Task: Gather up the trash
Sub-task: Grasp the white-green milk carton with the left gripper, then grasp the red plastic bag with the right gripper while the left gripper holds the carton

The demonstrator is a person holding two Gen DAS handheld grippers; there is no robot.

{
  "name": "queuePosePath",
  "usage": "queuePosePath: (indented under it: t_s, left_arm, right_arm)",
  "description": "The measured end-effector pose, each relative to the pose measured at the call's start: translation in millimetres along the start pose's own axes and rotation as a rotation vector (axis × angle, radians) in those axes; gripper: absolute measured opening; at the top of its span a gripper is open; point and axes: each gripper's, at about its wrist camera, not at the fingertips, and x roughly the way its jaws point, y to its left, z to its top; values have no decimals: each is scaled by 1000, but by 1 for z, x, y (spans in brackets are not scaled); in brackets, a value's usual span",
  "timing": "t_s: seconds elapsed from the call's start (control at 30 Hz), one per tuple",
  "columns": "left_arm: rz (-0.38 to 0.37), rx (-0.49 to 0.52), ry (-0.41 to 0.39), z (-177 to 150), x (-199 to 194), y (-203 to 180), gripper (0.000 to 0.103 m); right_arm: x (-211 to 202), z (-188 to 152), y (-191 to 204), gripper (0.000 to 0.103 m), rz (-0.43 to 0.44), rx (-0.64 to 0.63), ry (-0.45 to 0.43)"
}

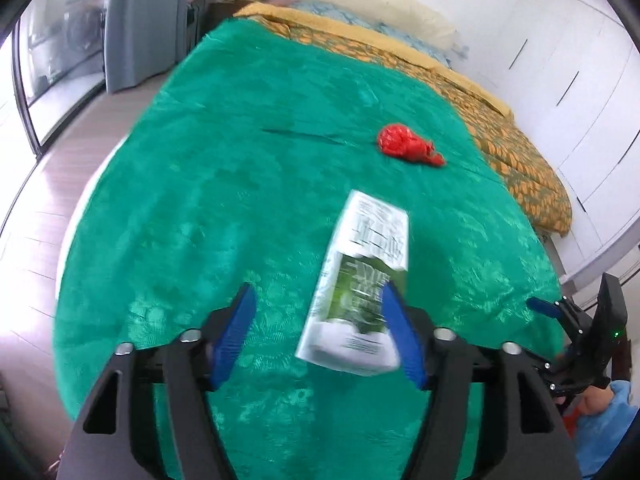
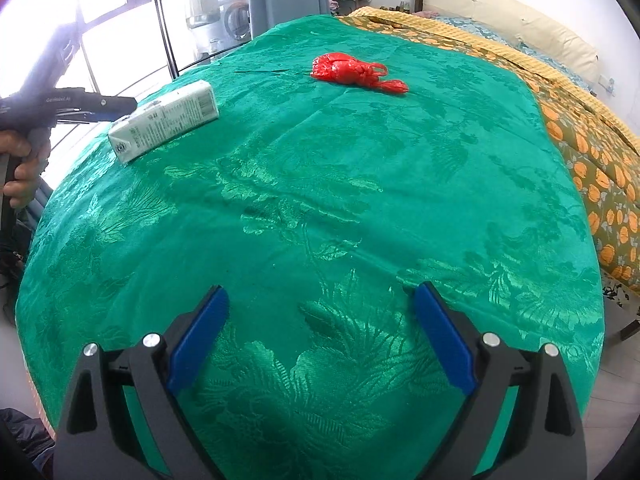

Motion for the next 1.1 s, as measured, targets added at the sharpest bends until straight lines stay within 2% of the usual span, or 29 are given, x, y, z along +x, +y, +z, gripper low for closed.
queuePosePath:
  t_s: [0.03, 0.07, 0.13, 0.2, 0.3, 0.47, 0.57, 0.7, 0.8, 0.9, 0.97, 1.1]
  left_arm:
    - [-20, 16, -18, -1, -3, -3, 89]
    - [-31, 38, -44, -2, -7, -9, 95]
    - [-53, 78, -62, -6, -6, -19, 98]
    - [-62, 122, -39, -11, 3, -31, 98]
    - [30, 172, -12, -17, 23, -43, 98]
    - [184, 119, 6, -17, 49, -37, 98]
    - [215, 117, 17, -17, 52, -36, 97]
    - [263, 144, 30, -17, 58, -36, 98]
    - [253, 136, 31, -19, 56, -35, 98]
    - [258, 138, 32, -18, 57, -36, 98]
    - [256, 137, 32, -18, 57, -35, 98]
    - [254, 135, 32, -17, 57, -35, 99]
  right_arm:
    - [0, 0, 0, 91, -1, -1, 0]
    - [-1, -1, 1, 91, -1, -1, 0]
    - [-1, -1, 1, 91, -1, -1, 0]
    - [0, -1, 0, 91, -1, -2, 0]
    - [-1, -1, 0, 91, 4, 3, 2]
    - [-2, 0, -2, 91, 24, -8, 14]
    - [-1, 11, -7, 91, 14, -58, 24]
    - [13, 56, -29, 91, -42, -111, 16]
    - [35, 93, -44, 92, -65, -150, 16]
    - [61, 140, -61, 92, -44, -144, -4]
    - [79, 176, -73, 92, -9, -91, -25]
    - [108, 216, -86, 92, 84, 33, -34]
